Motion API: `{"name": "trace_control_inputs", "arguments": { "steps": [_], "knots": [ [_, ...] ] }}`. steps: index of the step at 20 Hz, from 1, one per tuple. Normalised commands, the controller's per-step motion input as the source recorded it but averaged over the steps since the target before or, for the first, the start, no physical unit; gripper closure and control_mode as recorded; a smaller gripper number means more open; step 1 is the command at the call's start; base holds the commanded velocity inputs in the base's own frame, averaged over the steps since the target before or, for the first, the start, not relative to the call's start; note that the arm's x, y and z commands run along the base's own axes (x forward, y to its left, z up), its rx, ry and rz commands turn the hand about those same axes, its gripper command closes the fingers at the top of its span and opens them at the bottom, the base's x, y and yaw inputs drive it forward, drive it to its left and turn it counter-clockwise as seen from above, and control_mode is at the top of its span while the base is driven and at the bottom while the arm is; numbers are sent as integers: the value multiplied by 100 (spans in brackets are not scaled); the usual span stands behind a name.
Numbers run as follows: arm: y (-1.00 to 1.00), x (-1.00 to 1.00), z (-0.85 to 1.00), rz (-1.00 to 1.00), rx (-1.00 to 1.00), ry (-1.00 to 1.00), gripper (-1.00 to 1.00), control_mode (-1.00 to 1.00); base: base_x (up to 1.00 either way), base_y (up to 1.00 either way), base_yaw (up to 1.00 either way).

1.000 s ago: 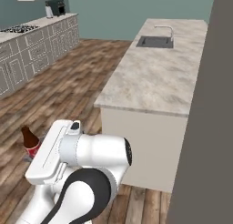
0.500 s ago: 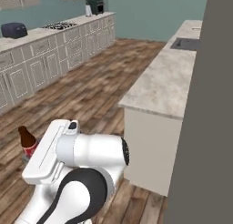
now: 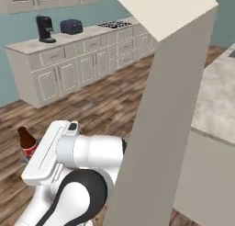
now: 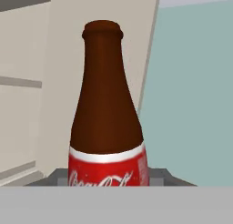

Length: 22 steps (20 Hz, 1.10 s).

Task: Pick the bottled drink from the counter and place it in the open cabinet.

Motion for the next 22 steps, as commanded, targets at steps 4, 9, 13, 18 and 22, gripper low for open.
{"name": "trace_control_inputs", "arguments": {
  "steps": [4, 9, 13, 18, 22],
  "knots": [
    [0, 0, 0, 0, 0, 0, 100, 100, 42, 0, 47],
    [0, 0, 0, 0, 0, 0, 100, 100, 46, 0, 46],
    [0, 0, 0, 0, 0, 0, 100, 100, 41, -1, 42],
    [0, 0, 0, 0, 0, 0, 100, 100, 39, -2, 42],
    [0, 0, 0, 0, 0, 0, 100, 100, 36, -2, 42]
  ]
}}
